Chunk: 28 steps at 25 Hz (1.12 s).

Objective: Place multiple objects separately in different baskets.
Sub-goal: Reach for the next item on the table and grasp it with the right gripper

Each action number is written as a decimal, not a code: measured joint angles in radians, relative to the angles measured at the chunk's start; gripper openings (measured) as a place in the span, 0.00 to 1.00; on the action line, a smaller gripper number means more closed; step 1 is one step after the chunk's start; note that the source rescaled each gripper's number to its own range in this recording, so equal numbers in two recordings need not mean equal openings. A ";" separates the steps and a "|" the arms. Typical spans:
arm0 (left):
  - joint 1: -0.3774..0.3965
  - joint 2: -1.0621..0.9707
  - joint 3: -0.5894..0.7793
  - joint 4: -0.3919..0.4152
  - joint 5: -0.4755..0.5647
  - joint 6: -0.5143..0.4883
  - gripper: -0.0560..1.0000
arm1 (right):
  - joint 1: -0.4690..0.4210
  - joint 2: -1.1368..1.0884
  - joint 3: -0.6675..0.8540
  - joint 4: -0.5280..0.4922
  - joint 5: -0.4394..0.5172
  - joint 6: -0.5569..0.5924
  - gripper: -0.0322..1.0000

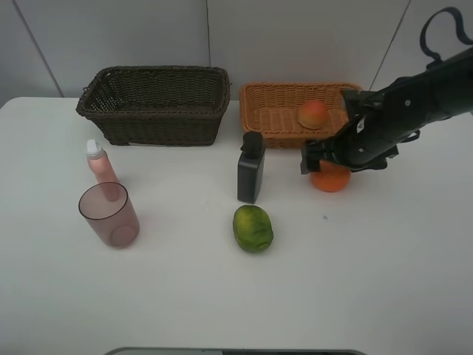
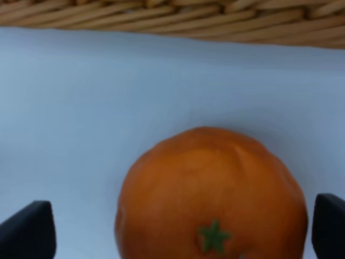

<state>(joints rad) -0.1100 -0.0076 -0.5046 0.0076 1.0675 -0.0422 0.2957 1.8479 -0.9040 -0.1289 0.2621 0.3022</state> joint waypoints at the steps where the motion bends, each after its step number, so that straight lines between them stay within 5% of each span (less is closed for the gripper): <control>1: 0.000 0.000 0.000 0.000 0.000 0.000 0.99 | -0.002 0.002 0.000 -0.001 -0.005 0.000 1.00; 28: 0.000 0.000 0.000 0.000 0.000 0.000 0.99 | -0.022 0.011 0.000 -0.043 -0.018 0.000 1.00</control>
<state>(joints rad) -0.1100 -0.0076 -0.5046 0.0076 1.0675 -0.0422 0.2738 1.8588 -0.9040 -0.1717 0.2438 0.3022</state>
